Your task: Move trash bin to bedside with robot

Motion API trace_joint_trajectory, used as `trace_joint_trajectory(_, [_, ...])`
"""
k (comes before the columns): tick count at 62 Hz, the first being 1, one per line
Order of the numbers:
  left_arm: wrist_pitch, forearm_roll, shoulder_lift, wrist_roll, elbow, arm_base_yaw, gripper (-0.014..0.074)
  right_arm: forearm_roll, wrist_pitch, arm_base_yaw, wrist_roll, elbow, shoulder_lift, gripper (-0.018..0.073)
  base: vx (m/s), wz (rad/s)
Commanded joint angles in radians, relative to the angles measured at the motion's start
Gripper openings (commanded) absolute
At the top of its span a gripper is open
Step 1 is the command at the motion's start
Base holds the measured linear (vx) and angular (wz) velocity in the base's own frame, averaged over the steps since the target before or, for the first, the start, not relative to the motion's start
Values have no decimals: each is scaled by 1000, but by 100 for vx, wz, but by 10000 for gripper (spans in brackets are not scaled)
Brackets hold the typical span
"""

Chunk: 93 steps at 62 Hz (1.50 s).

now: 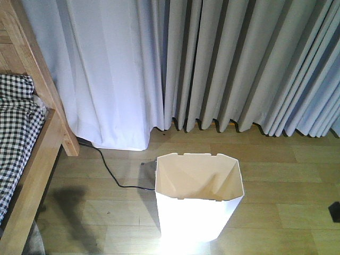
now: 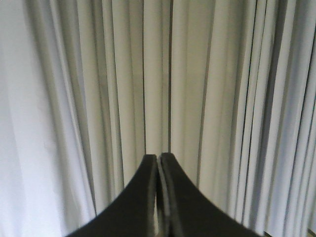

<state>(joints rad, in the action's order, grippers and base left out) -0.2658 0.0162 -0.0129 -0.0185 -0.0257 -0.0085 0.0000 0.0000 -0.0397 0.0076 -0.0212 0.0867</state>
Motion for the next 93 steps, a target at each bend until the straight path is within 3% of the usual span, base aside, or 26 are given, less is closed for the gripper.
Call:
trace_joint_trajectory(1, [69, 2, -12, -4, -19, -6, -6, -33, -56, -6, 39, -14, -41, -9, 0, 0])
trace_joint_trajectory(8, [69, 2, -12, -4, -19, -6, -6, -41, 5, -6, 40, -13, -105, -9, 0, 0])
trace_joint_trajectory(22, [69, 2, -12, -4, -19, -6, -6, -86, 0, -6, 66, -13, -110, -9, 0, 0])
trace_joint_trajectory(93, [69, 2, -12, -4, -19, -6, -6, -86, 0, -6, 70, -13, -110, -9, 0, 0])
